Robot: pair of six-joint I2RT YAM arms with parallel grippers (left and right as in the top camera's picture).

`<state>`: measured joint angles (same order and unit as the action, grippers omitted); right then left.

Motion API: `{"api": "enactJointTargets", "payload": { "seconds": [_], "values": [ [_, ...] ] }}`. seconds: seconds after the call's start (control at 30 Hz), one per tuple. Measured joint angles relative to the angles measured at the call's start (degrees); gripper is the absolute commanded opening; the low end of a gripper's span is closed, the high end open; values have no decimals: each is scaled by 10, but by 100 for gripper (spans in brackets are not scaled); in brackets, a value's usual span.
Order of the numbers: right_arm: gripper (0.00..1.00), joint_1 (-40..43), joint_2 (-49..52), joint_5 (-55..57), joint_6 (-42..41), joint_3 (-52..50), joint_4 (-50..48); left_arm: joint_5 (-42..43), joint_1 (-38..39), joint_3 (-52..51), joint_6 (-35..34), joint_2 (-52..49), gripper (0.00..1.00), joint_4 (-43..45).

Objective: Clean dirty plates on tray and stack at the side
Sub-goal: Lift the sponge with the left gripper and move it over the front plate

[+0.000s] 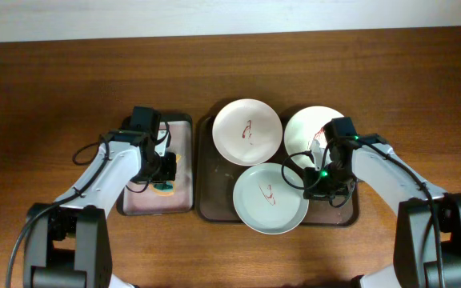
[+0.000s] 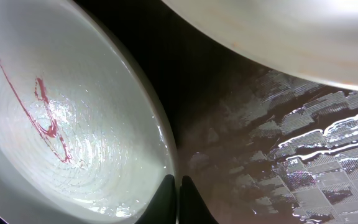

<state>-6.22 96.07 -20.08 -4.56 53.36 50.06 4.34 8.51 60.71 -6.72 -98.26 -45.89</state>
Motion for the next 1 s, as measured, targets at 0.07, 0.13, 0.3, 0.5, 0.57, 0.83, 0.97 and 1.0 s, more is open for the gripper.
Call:
{"api": "enactJointTargets", "payload": {
  "seconds": [0.07, 0.13, 0.3, 0.5, 0.57, 0.83, 0.97, 1.0],
  "values": [
    [4, 0, 0, 0, 0, 0, 0, 4, 0, 0, 0, 0, 0, -6],
    [4, 0, 0, 0, 0, 0, 0, 26, 0, 1, 0, 0, 0, -27],
    [4, 0, 0, 0, 0, 0, -2, 122, -3, 2, -15, 0, 0, -100],
    [4, 0, 0, 0, 0, 0, -1, 254, -70, 2, -26, 0, 0, -113],
    [4, 0, 0, 0, 0, 0, -1, 290, -98, 2, -26, 0, 0, -113],
    [4, 0, 0, 0, 0, 0, -1, 374, -143, 2, -28, 0, 0, -113],
    [4, 0, 0, 0, 0, 0, -1, 383, -143, 2, -28, 0, 0, -113],
    [4, 0, 0, 0, 0, 0, -1, 384, -143, 2, -28, 0, 0, -113]
  ]
}}
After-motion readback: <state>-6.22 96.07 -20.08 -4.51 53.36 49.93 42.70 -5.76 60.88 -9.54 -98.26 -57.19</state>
